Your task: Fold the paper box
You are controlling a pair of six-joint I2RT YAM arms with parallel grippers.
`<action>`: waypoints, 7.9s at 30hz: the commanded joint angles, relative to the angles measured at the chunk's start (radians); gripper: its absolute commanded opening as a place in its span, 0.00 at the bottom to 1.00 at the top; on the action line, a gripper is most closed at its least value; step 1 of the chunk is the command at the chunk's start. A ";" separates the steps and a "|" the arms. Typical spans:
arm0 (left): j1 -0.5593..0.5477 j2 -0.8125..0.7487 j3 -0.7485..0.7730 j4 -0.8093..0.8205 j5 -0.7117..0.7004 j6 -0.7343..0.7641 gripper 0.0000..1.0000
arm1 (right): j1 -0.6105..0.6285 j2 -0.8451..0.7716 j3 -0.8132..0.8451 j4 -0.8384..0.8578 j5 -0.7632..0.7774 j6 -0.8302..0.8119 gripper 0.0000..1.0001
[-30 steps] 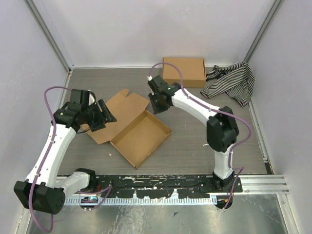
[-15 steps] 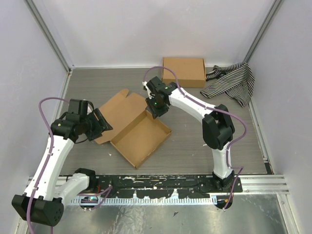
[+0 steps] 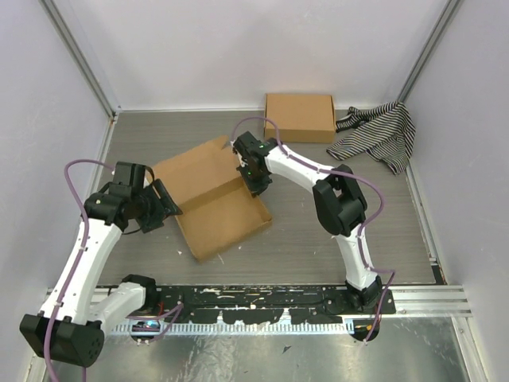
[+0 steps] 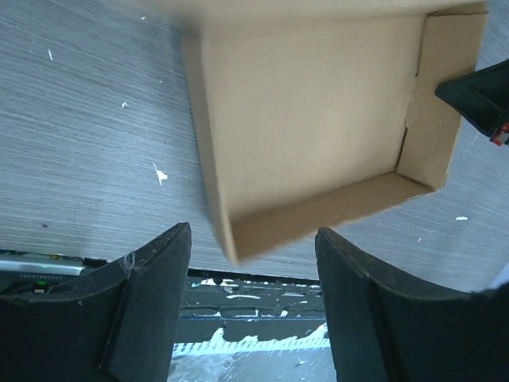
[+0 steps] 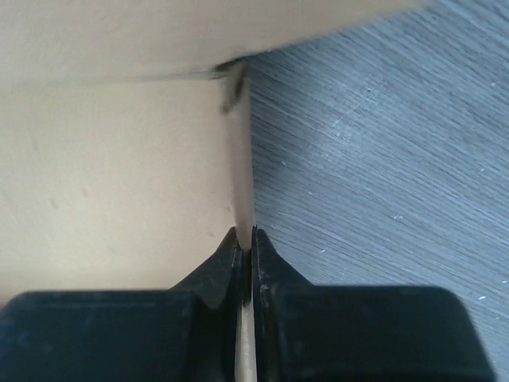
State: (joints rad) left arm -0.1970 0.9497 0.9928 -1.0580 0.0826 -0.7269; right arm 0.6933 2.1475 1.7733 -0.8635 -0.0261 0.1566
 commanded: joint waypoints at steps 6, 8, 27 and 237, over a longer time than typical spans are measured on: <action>0.037 0.229 0.102 0.031 -0.101 0.049 0.73 | 0.006 -0.157 -0.166 0.087 0.064 0.219 0.03; 0.074 0.325 0.163 0.036 -0.103 0.080 0.73 | 0.011 -0.209 -0.228 0.116 0.071 0.234 0.02; 0.281 0.851 0.536 0.039 0.057 0.179 0.71 | -0.233 -0.234 0.050 0.076 -0.141 0.301 1.00; -0.019 0.459 0.339 0.567 -0.049 0.471 0.00 | -0.059 -0.474 -0.502 0.316 0.081 0.136 0.56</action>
State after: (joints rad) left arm -0.2188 1.4345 1.3350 -0.5507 0.0177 -0.2478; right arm 0.6106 1.6295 1.2148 -0.5900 -0.0994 0.2687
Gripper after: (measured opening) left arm 0.012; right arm 0.564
